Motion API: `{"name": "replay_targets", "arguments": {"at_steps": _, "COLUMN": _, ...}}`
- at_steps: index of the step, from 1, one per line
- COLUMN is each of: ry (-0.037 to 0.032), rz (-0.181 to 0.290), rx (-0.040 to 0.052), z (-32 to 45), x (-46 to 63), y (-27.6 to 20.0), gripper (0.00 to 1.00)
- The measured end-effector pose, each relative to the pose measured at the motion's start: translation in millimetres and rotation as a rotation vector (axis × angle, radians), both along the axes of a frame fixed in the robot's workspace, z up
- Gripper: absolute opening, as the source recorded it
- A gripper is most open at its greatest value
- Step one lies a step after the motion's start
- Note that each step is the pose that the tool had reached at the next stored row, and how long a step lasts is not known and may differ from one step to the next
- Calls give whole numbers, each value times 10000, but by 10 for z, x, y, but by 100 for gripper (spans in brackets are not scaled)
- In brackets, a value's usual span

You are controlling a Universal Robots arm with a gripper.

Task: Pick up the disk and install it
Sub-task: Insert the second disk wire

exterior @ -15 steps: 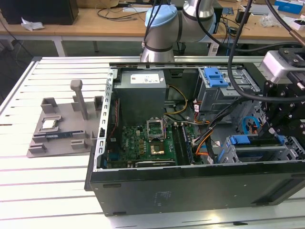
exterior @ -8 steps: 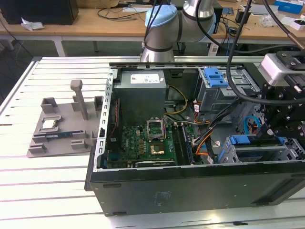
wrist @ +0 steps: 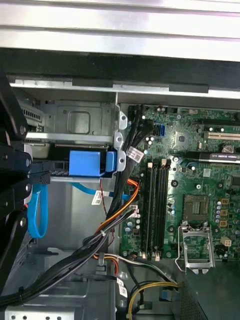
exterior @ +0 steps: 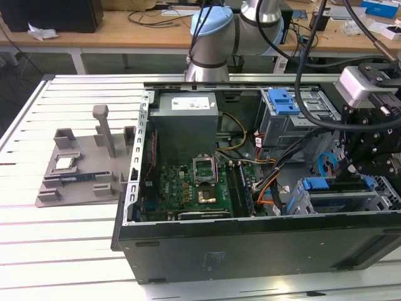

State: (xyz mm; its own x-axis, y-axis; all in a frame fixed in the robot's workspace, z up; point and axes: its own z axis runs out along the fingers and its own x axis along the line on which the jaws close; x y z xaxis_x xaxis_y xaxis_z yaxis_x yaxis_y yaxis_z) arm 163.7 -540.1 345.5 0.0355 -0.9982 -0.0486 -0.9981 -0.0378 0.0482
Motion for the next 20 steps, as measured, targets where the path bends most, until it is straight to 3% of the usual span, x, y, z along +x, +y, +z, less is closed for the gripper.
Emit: {"name": "replay_targets", "arguments": {"at_steps": 20, "ry": 12, "rz": 1, "rx": -1, "z": -55, "x": 1, "y": -18, "gripper": 11}}
